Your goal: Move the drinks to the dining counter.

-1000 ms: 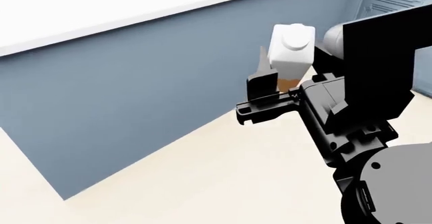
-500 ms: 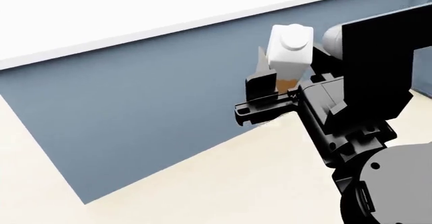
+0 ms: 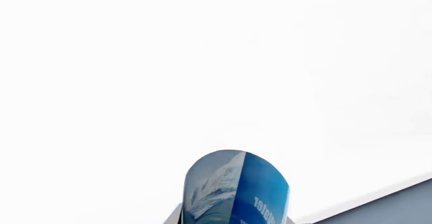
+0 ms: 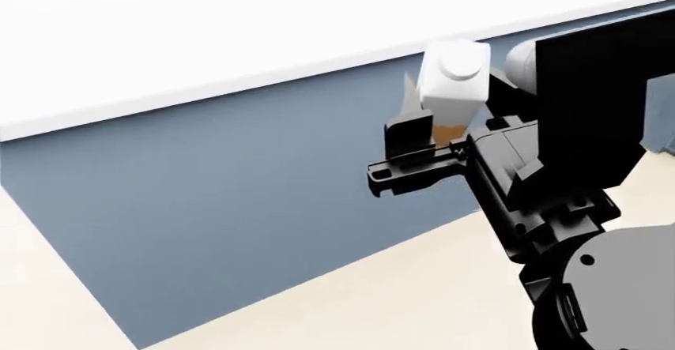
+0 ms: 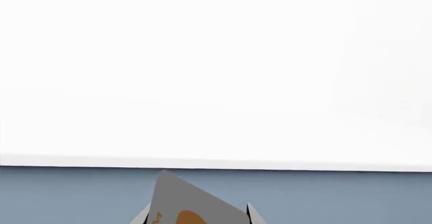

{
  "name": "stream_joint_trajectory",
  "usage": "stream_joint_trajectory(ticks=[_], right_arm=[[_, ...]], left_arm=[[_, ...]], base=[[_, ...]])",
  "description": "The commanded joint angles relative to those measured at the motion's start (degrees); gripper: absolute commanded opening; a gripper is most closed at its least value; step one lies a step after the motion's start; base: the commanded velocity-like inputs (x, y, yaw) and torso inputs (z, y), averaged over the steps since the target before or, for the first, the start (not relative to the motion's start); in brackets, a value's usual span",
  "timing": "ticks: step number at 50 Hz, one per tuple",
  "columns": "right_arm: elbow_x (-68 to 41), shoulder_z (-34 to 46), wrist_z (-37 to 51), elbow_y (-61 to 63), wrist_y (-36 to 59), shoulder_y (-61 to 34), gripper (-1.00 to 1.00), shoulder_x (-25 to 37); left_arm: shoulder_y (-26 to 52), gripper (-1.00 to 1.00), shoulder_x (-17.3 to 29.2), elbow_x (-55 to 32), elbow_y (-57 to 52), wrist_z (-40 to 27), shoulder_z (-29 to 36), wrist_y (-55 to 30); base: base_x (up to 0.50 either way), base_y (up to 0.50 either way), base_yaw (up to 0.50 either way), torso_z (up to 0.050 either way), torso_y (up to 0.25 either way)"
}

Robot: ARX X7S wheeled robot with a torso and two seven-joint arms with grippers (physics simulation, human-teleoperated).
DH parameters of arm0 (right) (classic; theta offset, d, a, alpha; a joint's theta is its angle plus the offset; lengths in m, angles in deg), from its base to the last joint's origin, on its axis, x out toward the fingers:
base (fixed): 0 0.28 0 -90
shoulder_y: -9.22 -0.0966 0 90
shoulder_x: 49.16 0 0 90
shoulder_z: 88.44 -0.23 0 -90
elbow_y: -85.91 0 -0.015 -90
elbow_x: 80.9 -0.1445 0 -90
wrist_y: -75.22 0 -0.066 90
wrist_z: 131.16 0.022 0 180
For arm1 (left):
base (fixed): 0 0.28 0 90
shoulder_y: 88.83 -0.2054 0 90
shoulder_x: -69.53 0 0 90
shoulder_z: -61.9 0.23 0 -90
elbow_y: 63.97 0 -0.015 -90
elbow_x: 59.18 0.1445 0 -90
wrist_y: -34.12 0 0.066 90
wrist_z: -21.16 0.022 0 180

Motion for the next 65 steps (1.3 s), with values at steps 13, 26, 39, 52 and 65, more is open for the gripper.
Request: stream_joint_trajectory(ticks=[13, 26, 39, 52, 65], right_arm=[[0.37, -0.24, 0.02, -0.17, 0.93, -0.89, -1.00, -0.20], [0.49, -0.15, -0.06, -0.22, 0.83, -0.90, -1.00, -0.27], [-4.10, -2.71, 1.35, -0.16, -0.13, -5.67, -1.00, 0.98], [-6.78, -3.42, 2.76, -0.01, 0.17, -9.15, -1.00, 1.62], [-5.57, -3.52, 1.77, 0.18, -0.75, -7.58, -1.00, 1.62]], left_arm=[[1.09, -1.00, 0.12, -0.12, 0.44, -0.83, 0.11, -0.01], [1.43, -1.00, 0.05, -0.32, 0.41, -1.05, 0.38, -0.19], [1.83, -1.00, -0.01, -0.25, 0.32, -1.24, 1.03, -0.18], [2.36, -1.00, -0.58, -0.10, 0.18, -1.14, 1.74, -0.64], [2.72, -1.00, -0.39, -0.38, 0.37, -1.44, 1.81, -0.68]], base=[[-0.46, 0.21, 0.21, 0.001, 0.002], [-0.46, 0.19, 0.21, 0.000, 0.002], [-0.48, 0.14, 0.18, 0.001, 0.002], [-0.54, -0.03, 0.00, 0.000, 0.002], [-0.33, -0.02, 0.00, 0.001, 0.002]])
